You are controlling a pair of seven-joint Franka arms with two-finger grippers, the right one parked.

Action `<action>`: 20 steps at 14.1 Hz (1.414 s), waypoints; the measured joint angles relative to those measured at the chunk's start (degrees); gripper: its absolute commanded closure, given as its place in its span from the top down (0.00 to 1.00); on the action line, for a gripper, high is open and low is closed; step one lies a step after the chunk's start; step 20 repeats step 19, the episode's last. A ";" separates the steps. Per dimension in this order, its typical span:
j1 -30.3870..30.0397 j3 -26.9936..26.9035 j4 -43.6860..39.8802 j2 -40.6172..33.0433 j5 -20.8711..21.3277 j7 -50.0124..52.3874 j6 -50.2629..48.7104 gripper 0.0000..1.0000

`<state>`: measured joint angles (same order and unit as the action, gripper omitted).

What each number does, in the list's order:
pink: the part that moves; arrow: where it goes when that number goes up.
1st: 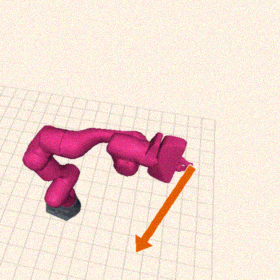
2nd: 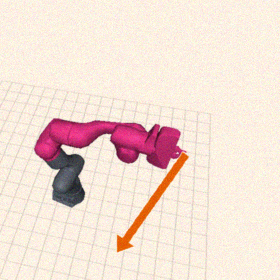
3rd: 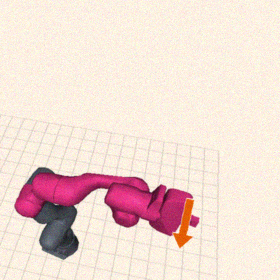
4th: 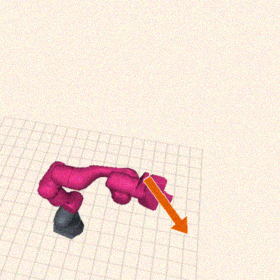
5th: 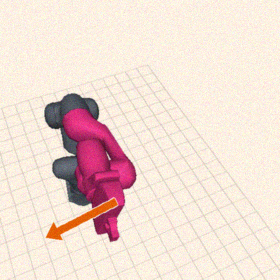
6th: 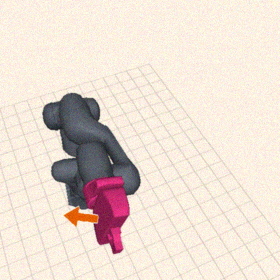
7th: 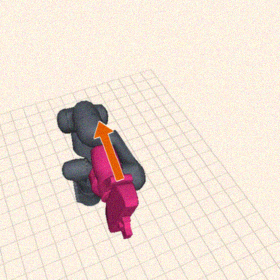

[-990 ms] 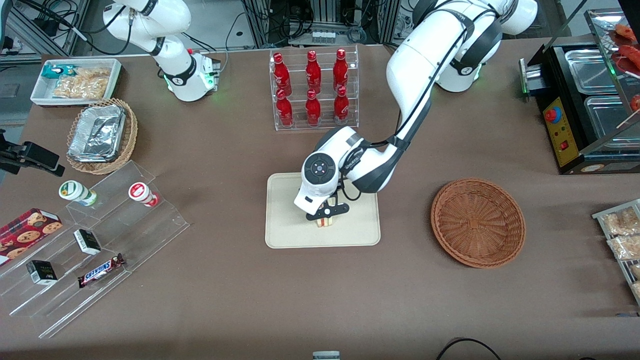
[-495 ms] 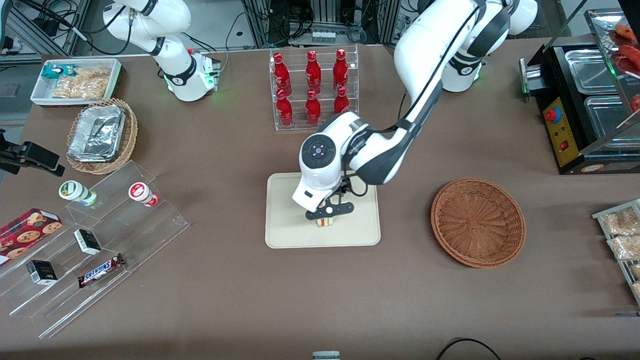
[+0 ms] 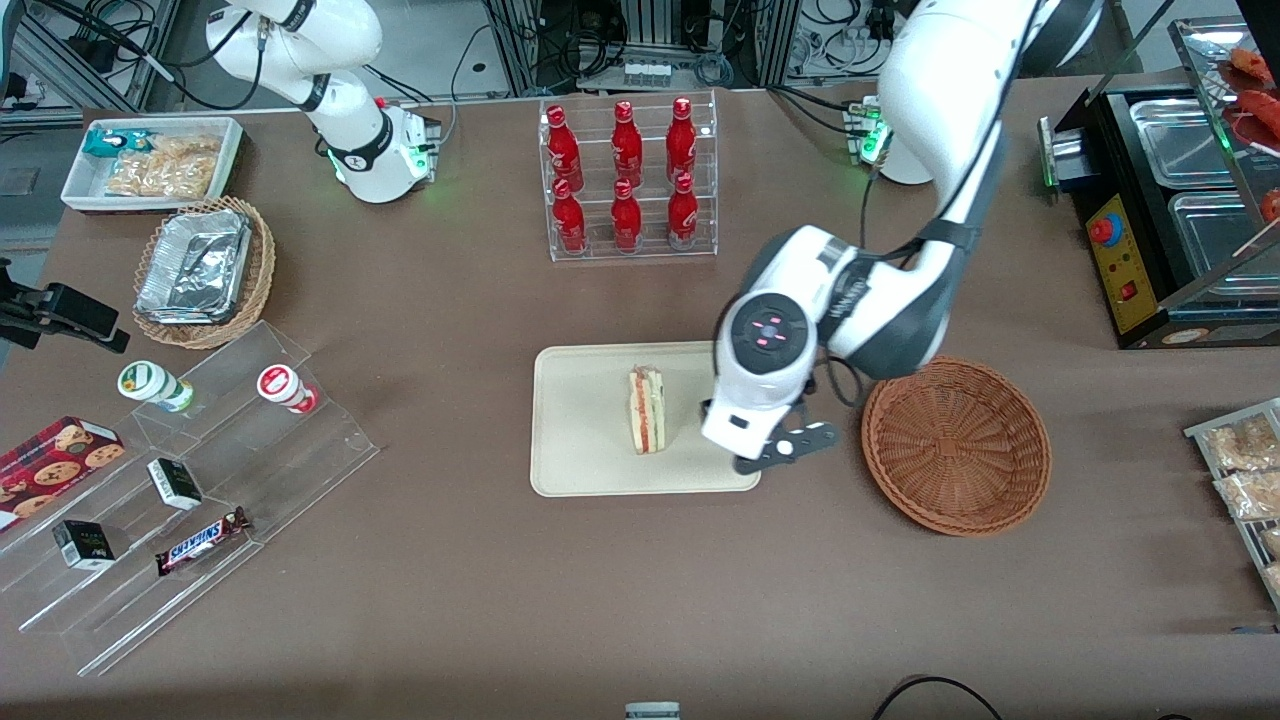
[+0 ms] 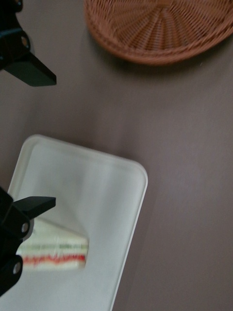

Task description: Place sandwich from basket to tray

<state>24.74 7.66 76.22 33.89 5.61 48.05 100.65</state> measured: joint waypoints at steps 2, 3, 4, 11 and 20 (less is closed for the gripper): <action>-3.37 -0.02 5.17 -4.62 -0.03 -5.41 -0.12 1.00; -4.82 -0.02 7.56 -7.08 -0.03 -7.74 -0.19 1.00; -6.08 -0.01 9.91 -9.62 -0.04 -10.06 -0.48 1.00; -18.31 1.71 18.95 -25.45 -3.33 -30.43 -10.55 1.00; -24.84 -2.79 19.30 -36.48 -3.84 -47.59 -15.07 1.00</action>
